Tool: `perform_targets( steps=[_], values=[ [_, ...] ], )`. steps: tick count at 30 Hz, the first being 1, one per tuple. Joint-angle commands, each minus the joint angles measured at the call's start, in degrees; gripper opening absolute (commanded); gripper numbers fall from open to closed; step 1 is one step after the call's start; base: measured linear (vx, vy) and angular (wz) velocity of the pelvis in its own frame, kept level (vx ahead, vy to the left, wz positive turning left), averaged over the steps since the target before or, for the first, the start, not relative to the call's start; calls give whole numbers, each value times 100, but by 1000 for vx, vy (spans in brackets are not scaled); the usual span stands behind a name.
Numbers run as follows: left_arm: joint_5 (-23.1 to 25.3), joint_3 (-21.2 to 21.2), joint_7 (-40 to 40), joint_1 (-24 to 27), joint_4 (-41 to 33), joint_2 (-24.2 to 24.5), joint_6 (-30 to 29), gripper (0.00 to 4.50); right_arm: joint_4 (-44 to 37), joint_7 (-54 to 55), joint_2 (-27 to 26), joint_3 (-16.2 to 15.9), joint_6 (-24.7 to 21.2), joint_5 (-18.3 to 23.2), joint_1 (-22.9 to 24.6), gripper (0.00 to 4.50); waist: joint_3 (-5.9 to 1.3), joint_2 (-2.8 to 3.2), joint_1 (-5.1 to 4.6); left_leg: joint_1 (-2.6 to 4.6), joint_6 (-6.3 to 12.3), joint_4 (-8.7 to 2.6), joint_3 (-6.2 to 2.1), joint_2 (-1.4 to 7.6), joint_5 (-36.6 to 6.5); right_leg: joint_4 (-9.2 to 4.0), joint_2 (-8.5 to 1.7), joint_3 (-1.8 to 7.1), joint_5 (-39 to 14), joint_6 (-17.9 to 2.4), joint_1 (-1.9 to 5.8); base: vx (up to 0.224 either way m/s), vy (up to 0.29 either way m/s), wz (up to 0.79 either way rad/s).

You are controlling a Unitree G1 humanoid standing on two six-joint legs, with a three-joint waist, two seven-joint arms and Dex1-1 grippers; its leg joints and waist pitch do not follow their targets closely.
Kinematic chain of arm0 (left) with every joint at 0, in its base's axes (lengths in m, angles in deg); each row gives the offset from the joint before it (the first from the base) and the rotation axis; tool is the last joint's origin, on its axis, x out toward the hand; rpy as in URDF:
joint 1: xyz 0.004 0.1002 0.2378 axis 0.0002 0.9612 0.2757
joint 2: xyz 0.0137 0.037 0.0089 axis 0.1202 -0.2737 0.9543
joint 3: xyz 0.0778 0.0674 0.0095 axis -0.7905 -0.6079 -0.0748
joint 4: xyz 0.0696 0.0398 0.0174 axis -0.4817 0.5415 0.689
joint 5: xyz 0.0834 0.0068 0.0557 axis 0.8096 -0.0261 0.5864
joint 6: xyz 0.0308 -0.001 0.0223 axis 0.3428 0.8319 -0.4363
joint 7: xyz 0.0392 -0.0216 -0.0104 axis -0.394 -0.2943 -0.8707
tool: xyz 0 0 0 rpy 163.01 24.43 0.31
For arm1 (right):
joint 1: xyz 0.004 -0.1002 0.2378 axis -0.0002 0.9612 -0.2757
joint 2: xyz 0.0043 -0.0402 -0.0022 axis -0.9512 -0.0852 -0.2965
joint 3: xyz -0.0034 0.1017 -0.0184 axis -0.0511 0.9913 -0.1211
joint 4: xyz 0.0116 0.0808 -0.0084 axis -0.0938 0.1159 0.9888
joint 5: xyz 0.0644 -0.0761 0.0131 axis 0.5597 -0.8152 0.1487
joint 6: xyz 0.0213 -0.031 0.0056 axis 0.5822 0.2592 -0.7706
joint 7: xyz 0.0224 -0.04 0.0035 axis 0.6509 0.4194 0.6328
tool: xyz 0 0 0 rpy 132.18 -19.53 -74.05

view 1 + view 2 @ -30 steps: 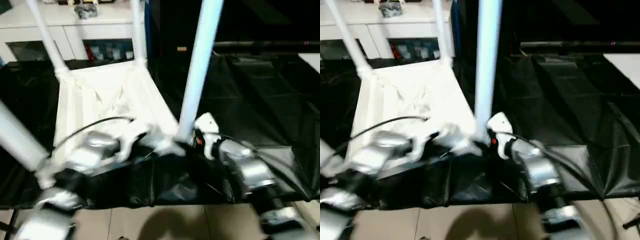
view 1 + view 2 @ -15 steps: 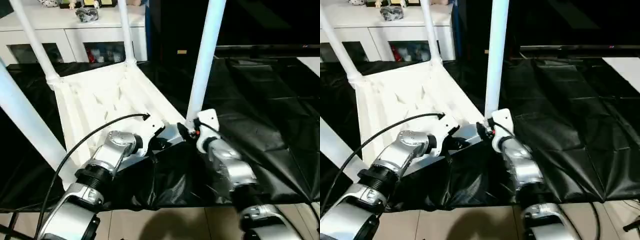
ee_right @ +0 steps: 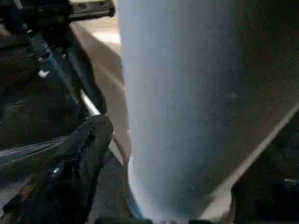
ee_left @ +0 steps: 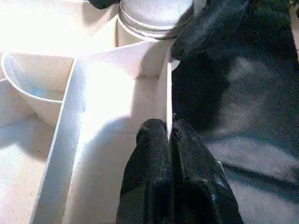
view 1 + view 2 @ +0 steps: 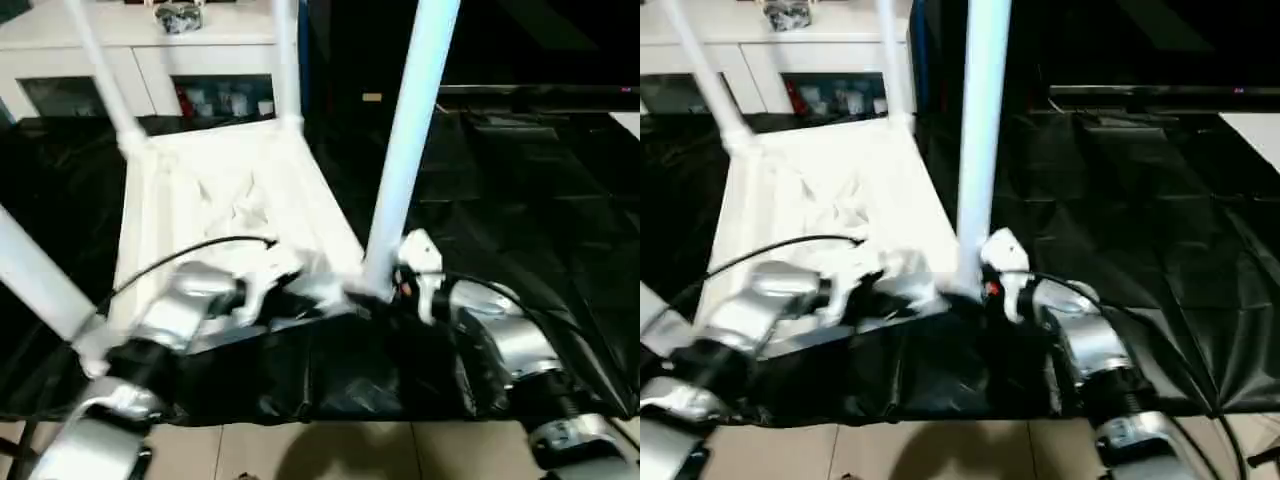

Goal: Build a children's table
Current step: Rotate leg to tighten

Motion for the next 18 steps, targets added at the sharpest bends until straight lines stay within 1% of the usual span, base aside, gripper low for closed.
perform_targets(
  steps=[1,2,3,5,6,8,10,12,14,15,16,17,18],
  values=[
    [-19,-270,-344,31,-20,-30,46,0,-85,-444,66,-276,-123,81,-62,348,-305,-99,-5,-1,434,-392,-37,235,-1035,-466,-416,331,-1480,-1136,269,0,0,0],
    [-8,-292,-400,24,7,16,72,0,-85,-638,126,-375,-178,83,-72,331,-299,-93,17,10,427,-391,-31,245,-1056,-464,-417,340,-1507,-1135,260,0,0,0],
    [-8,-292,-400,24,7,16,72,0,-85,-638,126,-375,-178,83,-72,318,-294,-90,21,6,420,-397,-30,247,-1061,-472,-417,342,-1525,-1124,254,0,0,0],
    [-5,-302,-447,17,27,46,93,0,-84,-771,165,-441,-207,78,-78,301,-301,-105,30,10,358,-405,-37,251,-1073,-469,-425,344,-1523,-1104,259,0,0,0],
    [11,-299,-525,-4,66,80,122,0,-45,-906,162,-460,-224,92,-99,301,-300,-135,32,7,359,-405,-35,248,-1076,-473,-423,343,-1528,-1098,259,0,0,0],
    [19,-302,-578,-21,97,100,131,0,-20,-971,142,-458,-247,116,-115,272,-302,-126,46,4,352,-407,-35,249,-1064,-464,-429,343,-1521,-1095,262,0,0,0],
    [17,-308,-648,-40,133,124,143,0,-11,-1072,115,-461,-291,144,-123,271,-303,-131,49,4,345,-407,-35,249,-1062,-465,-429,343,-1525,-1095,262,0,0,0],
    [0,-274,-631,-63,171,107,136,0,-47,-1089,56,-423,-353,204,-84,264,-299,-108,57,4,329,-411,-38,249,-1074,-470,-430,342,-1544,-1094,260,0,0,0],
    [-12,-248,-566,-82,195,73,96,0,-69,-1042,27,-393,-381,249,-59,260,-295,-124,60,11,290,-419,-40,252,-1130,-480,-433,343,-1637,-1072,257,0,0,0],
    [-9,-244,-542,-87,201,64,90,0,-73,-1019,18,-382,-385,255,-54,260,-293,-113,60,10,277,-418,-38,248,-1144,-489,-432,345,-1661,-1068,256,0,0,0],
    [13,-204,-338,-125,256,-18,36,0,-111,-818,-56,-291,-421,308,-10,260,-292,-109,57,14,270,-420,-35,246,-1137,-491,-425,347,-1653,-1063,252,0,0,0],
    [66,-156,11,-186,325,-161,-115,0,-124,-346,-227,-78,-475,380,34,260,-284,-84,62,16,245,-426,-43,250,-1170,-489,-431,348,-1688,-1065,247,0,0,0],
    [105,-127,244,-229,376,-258,-213,0,-129,-21,-347,74,-513,425,59,259,-268,-100,63,35,188,-438,-46,250,-1284,-523,-439,351,-1922,-1012,234,0,0,0]
  ],
)
